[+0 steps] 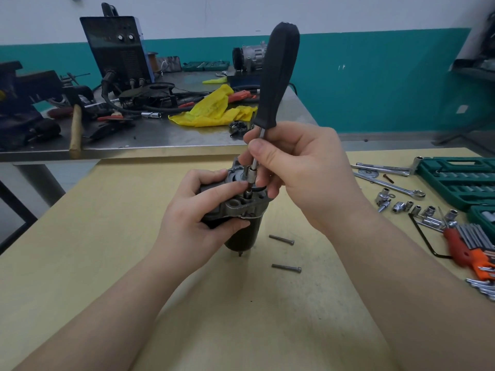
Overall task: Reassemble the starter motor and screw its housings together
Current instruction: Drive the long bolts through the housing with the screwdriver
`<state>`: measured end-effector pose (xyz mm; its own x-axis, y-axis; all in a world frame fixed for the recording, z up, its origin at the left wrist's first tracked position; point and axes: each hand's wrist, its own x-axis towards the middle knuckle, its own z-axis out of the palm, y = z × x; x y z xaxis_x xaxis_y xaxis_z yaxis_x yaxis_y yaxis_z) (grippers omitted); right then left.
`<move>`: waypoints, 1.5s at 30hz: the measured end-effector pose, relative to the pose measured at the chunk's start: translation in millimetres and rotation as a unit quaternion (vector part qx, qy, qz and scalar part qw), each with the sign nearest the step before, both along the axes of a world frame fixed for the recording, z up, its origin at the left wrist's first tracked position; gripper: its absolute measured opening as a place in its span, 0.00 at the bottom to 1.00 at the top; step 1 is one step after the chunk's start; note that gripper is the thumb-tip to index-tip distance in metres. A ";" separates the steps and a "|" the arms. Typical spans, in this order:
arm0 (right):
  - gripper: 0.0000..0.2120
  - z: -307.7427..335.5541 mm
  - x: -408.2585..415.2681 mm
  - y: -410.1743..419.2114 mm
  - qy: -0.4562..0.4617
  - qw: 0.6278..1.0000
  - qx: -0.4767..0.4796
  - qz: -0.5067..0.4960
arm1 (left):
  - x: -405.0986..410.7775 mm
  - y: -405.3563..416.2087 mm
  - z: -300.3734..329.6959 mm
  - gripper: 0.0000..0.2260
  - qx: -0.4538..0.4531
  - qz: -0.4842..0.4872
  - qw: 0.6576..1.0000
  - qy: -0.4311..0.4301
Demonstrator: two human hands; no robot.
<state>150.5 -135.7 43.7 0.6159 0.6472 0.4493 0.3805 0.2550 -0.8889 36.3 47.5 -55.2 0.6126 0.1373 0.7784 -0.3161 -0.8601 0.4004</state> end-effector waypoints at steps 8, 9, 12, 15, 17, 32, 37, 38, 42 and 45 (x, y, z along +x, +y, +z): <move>0.08 -8.7 -3.1 8.2 0.024 0.998 0.037 -0.048 | -0.4 0.6 -0.4 0.31 0.001 0.000 1.000 0.007; 0.07 -8.8 -3.0 7.8 0.018 0.998 0.033 -0.044 | -0.4 0.5 -0.2 0.30 0.003 0.002 1.000 0.008; 0.08 -6.2 -2.8 5.2 0.010 1.000 0.021 -0.014 | -0.7 0.6 -0.2 0.29 0.004 0.001 1.000 0.004; 0.09 -4.2 -1.1 2.1 0.000 1.000 0.005 -0.008 | -0.7 1.3 -0.2 0.27 0.002 0.003 1.000 0.002; 0.06 -4.0 -0.3 1.1 -0.008 1.000 -0.004 -0.011 | -0.3 1.5 -0.5 0.27 0.007 0.003 1.000 0.002; 0.02 -3.8 -3.2 3.2 0.001 1.000 0.006 -0.029 | 0.5 0.7 0.6 0.26 -0.001 -0.001 1.000 0.004; 0.06 -2.8 -0.7 0.4 -0.014 1.000 -0.010 -0.015 | 0.1 2.1 -0.1 0.26 -0.002 -0.001 1.000 0.002; 0.04 -3.3 -0.9 1.1 -0.009 1.000 -0.007 -0.019 | 0.2 2.1 -0.3 0.26 -0.001 -0.001 1.000 0.002; 0.06 -7.8 -0.1 6.5 0.013 0.999 0.007 -0.044 | 0.3 1.8 -0.4 0.28 0.006 0.002 1.000 0.005; 0.08 -9.4 0.7 8.3 0.011 0.999 0.005 -0.051 | -0.5 0.7 0.7 0.29 0.007 0.006 1.000 0.005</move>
<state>151.2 -127.3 34.3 0.6884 0.5763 0.4404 0.3847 0.2246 -0.8953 35.7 48.2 -54.5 0.6184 0.1335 0.7745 -0.3016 -0.8697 0.3907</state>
